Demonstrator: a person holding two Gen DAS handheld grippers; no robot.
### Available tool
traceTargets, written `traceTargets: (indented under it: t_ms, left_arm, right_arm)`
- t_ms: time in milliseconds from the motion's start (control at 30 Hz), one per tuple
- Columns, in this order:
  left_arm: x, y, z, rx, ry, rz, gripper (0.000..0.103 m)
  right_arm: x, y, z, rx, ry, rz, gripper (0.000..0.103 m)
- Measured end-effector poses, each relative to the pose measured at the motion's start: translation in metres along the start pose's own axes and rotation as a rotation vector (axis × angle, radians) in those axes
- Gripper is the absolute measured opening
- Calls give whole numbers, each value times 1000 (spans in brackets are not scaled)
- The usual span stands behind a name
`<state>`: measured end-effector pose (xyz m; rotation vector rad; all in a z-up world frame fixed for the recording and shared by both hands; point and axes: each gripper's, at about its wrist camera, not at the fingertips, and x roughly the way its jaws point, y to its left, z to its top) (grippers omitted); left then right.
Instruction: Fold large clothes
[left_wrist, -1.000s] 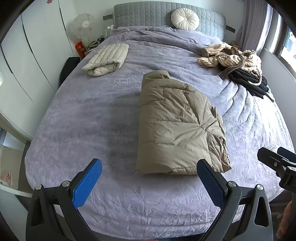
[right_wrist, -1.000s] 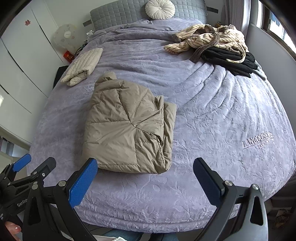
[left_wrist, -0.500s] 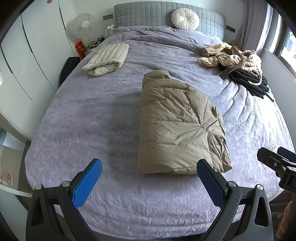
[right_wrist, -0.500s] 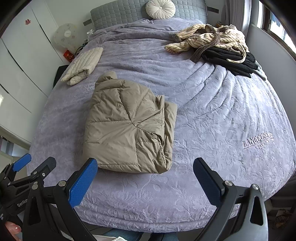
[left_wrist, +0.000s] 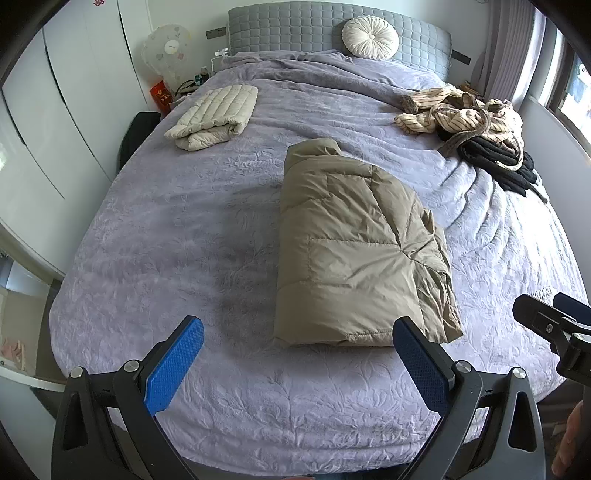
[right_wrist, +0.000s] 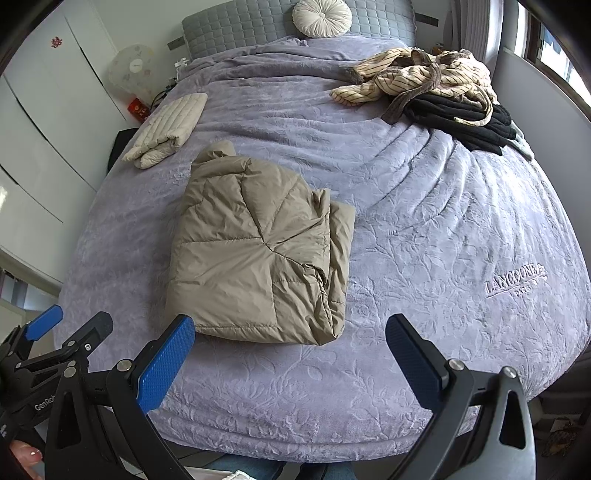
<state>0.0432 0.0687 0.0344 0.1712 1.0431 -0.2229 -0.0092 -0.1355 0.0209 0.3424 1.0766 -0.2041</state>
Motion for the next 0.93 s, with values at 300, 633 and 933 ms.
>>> traceTargets:
  t_ms: [300, 633, 933]
  left_arm:
    - [-1, -1, -1, -1, -1, 5, 102]
    - [1, -1, -1, 3, 1, 8, 102]
    - [3, -3, 4, 23, -11, -2, 102]
  right_arm:
    - [0, 0, 0, 1, 0, 0, 103]
    - [0, -1, 0, 1, 1, 1, 103]
    - [0, -1, 0, 1, 2, 1, 103]
